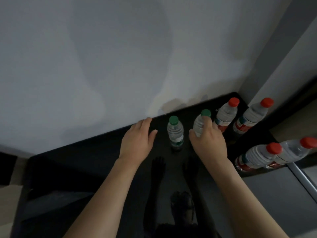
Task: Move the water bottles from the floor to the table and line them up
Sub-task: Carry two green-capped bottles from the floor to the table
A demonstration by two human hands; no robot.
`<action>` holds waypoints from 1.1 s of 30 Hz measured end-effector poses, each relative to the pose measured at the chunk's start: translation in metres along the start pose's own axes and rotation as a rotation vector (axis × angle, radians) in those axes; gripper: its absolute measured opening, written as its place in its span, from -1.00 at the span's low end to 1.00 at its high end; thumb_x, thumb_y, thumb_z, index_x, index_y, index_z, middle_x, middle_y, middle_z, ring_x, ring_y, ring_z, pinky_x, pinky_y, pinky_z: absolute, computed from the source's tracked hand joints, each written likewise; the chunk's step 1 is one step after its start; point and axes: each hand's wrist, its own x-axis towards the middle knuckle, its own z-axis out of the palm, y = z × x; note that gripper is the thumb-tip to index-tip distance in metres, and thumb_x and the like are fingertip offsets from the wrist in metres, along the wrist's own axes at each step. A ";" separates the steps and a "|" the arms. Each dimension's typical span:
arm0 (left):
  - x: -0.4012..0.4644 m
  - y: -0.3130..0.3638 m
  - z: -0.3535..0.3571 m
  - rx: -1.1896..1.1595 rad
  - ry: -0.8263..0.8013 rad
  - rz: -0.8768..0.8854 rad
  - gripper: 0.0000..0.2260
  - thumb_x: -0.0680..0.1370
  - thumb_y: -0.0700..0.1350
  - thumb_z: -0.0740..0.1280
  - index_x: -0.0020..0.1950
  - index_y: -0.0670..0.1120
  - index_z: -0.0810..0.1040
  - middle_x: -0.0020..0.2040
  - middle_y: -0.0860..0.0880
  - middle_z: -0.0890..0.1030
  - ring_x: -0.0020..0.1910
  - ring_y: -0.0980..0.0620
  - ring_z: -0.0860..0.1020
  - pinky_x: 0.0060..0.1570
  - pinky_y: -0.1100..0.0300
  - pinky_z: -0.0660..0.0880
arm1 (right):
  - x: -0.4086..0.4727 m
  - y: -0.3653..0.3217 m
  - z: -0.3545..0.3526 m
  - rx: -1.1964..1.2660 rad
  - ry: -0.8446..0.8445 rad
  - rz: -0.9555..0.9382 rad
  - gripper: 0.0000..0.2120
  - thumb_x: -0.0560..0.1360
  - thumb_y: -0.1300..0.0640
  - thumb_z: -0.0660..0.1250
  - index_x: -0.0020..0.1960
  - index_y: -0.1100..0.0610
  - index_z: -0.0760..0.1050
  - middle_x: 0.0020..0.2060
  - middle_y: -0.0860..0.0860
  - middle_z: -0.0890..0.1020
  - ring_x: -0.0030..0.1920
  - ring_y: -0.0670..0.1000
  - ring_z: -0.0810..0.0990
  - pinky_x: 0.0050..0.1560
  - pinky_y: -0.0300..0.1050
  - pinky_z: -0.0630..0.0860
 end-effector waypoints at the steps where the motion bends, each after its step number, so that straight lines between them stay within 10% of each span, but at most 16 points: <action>1: -0.008 -0.007 -0.004 0.001 0.016 -0.012 -0.58 0.63 0.07 0.22 0.42 -0.09 0.39 0.27 -0.09 0.57 0.20 -0.04 0.56 0.11 0.08 0.53 | -0.007 -0.008 0.000 -0.020 -0.004 -0.030 -0.42 0.50 -0.02 0.35 0.42 0.17 0.28 0.25 0.18 0.51 0.19 0.19 0.54 0.05 0.00 0.49; 7: -0.066 -0.050 -0.042 -0.031 0.110 -0.084 -0.61 0.63 0.00 0.24 0.42 -0.13 0.40 0.34 -0.12 0.52 0.30 -0.07 0.50 0.27 -0.02 0.48 | -0.046 -0.068 -0.004 -0.020 0.017 -0.226 -0.46 0.52 0.04 0.31 0.43 0.17 0.30 0.33 0.13 0.44 0.34 0.12 0.41 0.32 0.02 0.37; 33: -0.382 -0.268 -0.202 0.041 0.479 -0.703 -0.67 0.59 -0.14 0.31 0.34 -0.22 0.49 0.23 -0.19 0.57 0.20 -0.20 0.53 0.21 -0.09 0.48 | -0.270 -0.339 0.125 -0.104 -0.342 -0.792 -0.37 0.50 -0.03 0.32 0.50 0.04 0.17 0.37 0.05 0.42 0.38 0.05 0.40 0.40 0.04 0.35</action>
